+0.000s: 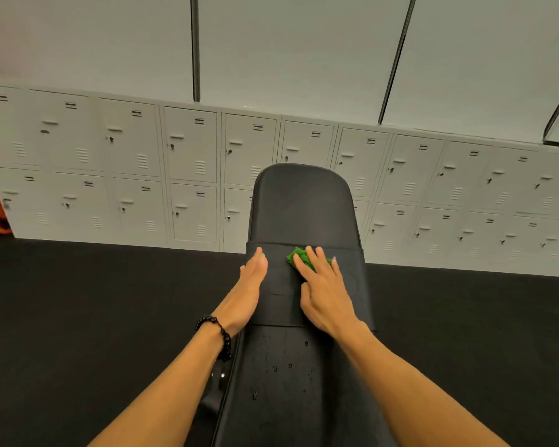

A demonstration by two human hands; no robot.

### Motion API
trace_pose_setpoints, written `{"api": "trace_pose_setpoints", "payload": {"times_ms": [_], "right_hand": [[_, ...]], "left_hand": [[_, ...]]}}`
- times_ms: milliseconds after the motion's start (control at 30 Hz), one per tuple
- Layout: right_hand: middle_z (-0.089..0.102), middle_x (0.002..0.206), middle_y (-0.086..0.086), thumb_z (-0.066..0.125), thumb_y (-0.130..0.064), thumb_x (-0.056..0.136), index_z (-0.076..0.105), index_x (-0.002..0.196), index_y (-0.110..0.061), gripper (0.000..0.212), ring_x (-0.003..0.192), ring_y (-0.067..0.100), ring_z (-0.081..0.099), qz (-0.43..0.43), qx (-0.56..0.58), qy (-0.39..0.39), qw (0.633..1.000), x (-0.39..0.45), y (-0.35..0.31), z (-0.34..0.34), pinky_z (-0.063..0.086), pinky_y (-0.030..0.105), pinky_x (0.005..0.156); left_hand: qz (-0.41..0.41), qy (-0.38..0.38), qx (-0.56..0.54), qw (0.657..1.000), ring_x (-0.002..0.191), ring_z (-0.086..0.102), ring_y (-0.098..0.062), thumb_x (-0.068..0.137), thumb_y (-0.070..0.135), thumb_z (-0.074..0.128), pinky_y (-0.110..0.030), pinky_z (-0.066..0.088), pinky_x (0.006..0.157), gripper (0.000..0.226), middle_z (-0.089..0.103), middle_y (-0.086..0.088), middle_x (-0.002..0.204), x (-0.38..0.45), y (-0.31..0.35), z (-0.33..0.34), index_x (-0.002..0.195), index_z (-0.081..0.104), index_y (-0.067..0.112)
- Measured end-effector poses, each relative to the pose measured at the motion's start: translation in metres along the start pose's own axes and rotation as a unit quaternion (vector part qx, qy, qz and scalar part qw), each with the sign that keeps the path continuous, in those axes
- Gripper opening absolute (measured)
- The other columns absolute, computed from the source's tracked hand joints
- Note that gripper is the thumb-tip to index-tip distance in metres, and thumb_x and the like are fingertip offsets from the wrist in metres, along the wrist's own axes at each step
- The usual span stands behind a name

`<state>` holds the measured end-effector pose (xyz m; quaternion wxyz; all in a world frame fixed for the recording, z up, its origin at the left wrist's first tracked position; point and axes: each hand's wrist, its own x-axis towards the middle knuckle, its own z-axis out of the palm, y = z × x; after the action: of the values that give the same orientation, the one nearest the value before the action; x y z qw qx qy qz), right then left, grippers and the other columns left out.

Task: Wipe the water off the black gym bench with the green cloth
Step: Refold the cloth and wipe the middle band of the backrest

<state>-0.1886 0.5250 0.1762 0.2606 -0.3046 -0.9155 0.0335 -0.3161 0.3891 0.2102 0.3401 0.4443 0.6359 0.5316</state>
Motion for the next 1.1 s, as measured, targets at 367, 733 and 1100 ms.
{"api": "trace_pose_setpoints", "payload": {"times_ms": [367,733,1100], "right_hand": [[0.015,0.165,0.013,0.025,-0.016,0.092,0.026,0.156,-0.014,0.064,0.154,0.029,0.005,-0.032,-0.031,0.005,0.999,0.010,-0.018,0.017,-0.006,0.039,0.121],[0.002,0.166,0.014,0.011,-0.036,0.083,0.017,0.158,-0.012,0.080,0.154,0.028,-0.005,-0.096,-0.058,-0.034,0.993,0.017,-0.025,0.015,-0.009,0.041,0.120],[0.027,0.162,0.011,0.022,-0.034,0.094,0.036,0.152,-0.013,0.064,0.152,0.028,0.016,-0.175,-0.025,-0.038,0.983,0.024,-0.027,0.023,0.007,0.045,0.124]], "left_hand": [[0.001,0.013,-0.046,0.999,0.147,-0.018,-0.006,0.098,0.062,0.015,-0.041,-0.009,0.119,0.064,-0.004,0.018,0.162,0.010,-0.003,0.002,0.155,0.004,0.038],[0.012,0.054,-0.108,0.993,0.150,-0.001,-0.003,0.078,0.077,0.032,-0.041,-0.007,0.120,0.088,0.009,0.017,0.163,0.020,-0.004,0.005,0.155,0.014,0.037],[0.016,0.118,-0.187,0.975,0.139,0.027,0.002,0.103,0.048,0.030,-0.021,0.016,0.111,0.056,0.030,0.011,0.156,0.016,0.003,0.011,0.153,0.026,0.023]]}}
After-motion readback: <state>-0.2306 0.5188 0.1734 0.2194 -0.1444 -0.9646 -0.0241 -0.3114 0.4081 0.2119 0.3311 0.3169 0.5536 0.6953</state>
